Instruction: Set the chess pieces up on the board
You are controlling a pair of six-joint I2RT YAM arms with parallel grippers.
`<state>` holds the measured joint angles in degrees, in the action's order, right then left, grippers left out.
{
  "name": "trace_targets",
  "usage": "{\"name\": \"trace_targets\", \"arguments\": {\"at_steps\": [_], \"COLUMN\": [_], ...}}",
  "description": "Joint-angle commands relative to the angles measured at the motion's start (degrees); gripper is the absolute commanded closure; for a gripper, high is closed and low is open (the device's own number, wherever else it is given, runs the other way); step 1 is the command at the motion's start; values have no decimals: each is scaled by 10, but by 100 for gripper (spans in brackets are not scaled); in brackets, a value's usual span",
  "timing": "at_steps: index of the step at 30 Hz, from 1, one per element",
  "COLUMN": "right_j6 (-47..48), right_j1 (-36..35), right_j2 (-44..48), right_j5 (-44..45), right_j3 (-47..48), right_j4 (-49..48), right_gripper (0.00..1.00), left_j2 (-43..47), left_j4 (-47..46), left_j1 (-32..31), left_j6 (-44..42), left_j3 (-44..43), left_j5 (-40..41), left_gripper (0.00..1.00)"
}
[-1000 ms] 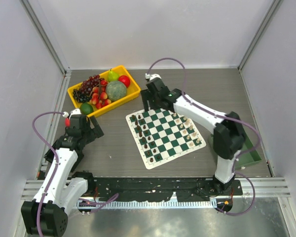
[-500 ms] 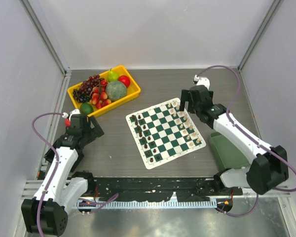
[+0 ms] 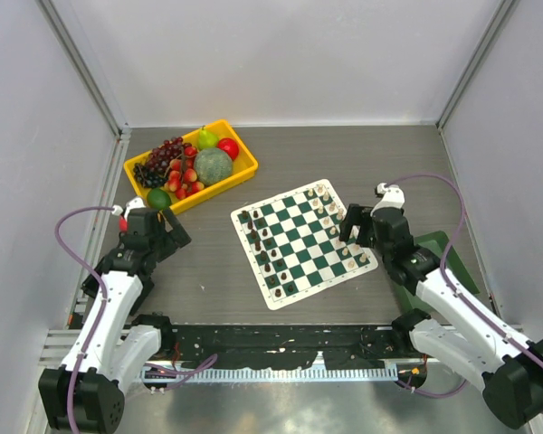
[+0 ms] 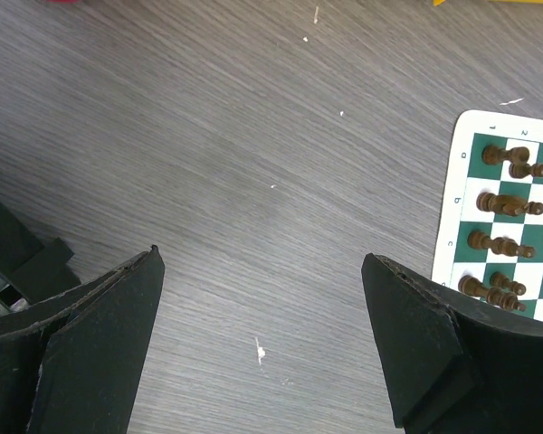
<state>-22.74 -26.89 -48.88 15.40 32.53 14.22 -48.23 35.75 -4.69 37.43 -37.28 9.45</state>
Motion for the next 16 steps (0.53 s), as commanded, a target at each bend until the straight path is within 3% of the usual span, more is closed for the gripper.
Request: {"name": "trace_targets", "arguments": {"at_steps": [1,16], "right_j6": [-4,59], "right_j1": [-3,-4], "right_j2": [-12,-111], "right_j5": [9,-14], "right_j3": [14,96], "right_j4": [-33,-66], "right_gripper": [4,5], "left_j2": [9,16], "left_j4": [-34,-38], "left_j1": [3,3], "left_j6": [5,-6], "left_j3": [-10,-3], "left_j5": [-11,14], "left_gripper": [1,1]}}
